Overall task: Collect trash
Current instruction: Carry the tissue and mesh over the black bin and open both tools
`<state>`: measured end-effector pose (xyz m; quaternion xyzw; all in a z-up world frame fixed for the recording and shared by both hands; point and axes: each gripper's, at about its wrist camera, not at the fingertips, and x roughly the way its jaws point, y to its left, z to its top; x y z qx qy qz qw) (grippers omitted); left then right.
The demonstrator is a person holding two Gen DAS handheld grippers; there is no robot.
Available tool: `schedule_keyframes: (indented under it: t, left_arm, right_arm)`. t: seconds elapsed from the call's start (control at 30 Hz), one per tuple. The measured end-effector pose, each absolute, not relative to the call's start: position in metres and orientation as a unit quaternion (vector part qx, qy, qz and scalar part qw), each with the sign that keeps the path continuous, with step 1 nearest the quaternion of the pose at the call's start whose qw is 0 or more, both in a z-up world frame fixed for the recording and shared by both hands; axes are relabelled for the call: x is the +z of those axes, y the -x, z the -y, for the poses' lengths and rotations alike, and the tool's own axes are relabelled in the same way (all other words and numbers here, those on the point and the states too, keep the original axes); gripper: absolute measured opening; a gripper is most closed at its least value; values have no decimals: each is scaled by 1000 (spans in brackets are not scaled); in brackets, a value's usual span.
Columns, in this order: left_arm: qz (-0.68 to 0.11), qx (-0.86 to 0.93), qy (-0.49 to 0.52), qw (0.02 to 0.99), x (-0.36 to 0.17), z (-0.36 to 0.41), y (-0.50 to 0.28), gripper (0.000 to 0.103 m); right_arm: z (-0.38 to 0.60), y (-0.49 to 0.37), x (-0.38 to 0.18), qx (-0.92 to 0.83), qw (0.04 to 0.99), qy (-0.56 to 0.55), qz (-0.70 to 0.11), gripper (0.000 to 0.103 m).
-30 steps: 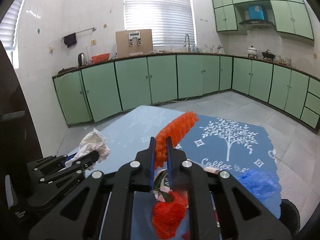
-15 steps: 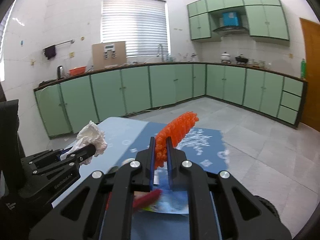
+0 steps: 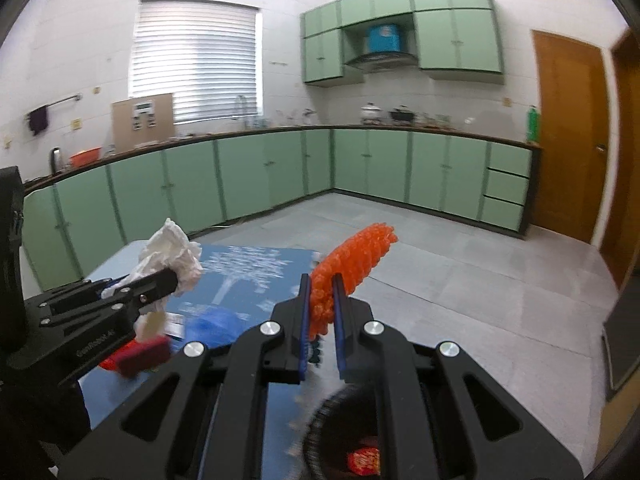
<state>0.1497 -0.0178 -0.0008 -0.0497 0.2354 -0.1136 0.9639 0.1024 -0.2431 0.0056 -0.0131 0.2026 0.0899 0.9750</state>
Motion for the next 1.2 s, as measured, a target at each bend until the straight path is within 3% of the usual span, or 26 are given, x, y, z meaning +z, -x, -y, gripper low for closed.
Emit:
schedule_keyframes:
  t: [0.37,0.8,0.97,1.13,1.2]
  left_arm:
    - [-278,-195,31,940,-48,119,-171,19]
    - [-341,-212,21,915,-118,187,-217,20]
    - [-351,-214,13,911,-131,194,-227,30]
    - [-356,-214,20,909,-132,190,-228,52]
    - [-355,-213,21,910,-130,188,-226,55]
  right_arm:
    - [339,-108,-56,3,968,-1,-252,9]
    - [380,-143,-129,-28,947,-28,-320,10]
    - [386,-152,-145,-38,940,-37,-336,14]
    - [388,-153,-144,-43,940,-38,-336,47]
    - [388,-152,-143,-45,940,-39,-335,48]
